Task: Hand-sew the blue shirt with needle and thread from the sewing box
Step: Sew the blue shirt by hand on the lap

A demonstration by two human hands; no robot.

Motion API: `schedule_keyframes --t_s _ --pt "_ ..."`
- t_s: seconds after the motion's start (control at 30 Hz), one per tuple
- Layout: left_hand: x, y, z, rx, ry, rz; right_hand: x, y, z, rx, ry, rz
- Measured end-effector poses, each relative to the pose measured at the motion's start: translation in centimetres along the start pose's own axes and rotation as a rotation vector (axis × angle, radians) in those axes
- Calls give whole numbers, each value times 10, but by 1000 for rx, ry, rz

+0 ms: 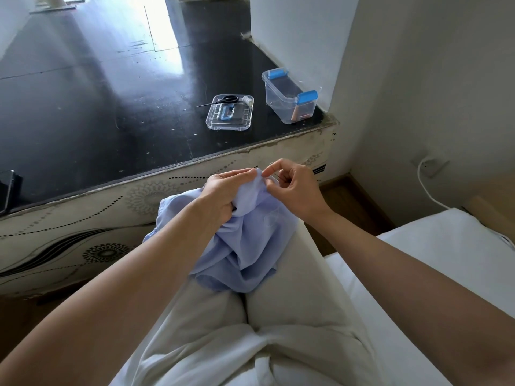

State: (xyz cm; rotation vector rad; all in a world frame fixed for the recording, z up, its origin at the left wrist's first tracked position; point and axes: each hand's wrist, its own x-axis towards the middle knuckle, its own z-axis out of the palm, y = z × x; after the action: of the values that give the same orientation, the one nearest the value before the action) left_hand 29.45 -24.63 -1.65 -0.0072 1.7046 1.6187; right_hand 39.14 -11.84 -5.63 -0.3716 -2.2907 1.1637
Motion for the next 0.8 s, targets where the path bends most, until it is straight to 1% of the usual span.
schedule_keyframes --t_s 0.13,0.3,0.37,0.43,0.57,0.67,0.8 --pt "-1 3 0 48 -50 -84 3 -1 3 -34 34 17" --pt "0 2 5 29 -34 -45 4 1 4 -96 61 2" --pt "0 3 4 10 -41 -93 4 1 4 -113 48 8" --pt "2 3 2 15 -28 -102 4 0 4 -119 18 19" --pt "3 0 0 -18 47 -24 -1 -1 2 -42 -100 9" --pt "6 1 -2 -49 73 -32 -6 0 -2 22 -268 -25" --pt "10 3 -3 -13 104 -52 -13 -1 -6 99 -463 25"
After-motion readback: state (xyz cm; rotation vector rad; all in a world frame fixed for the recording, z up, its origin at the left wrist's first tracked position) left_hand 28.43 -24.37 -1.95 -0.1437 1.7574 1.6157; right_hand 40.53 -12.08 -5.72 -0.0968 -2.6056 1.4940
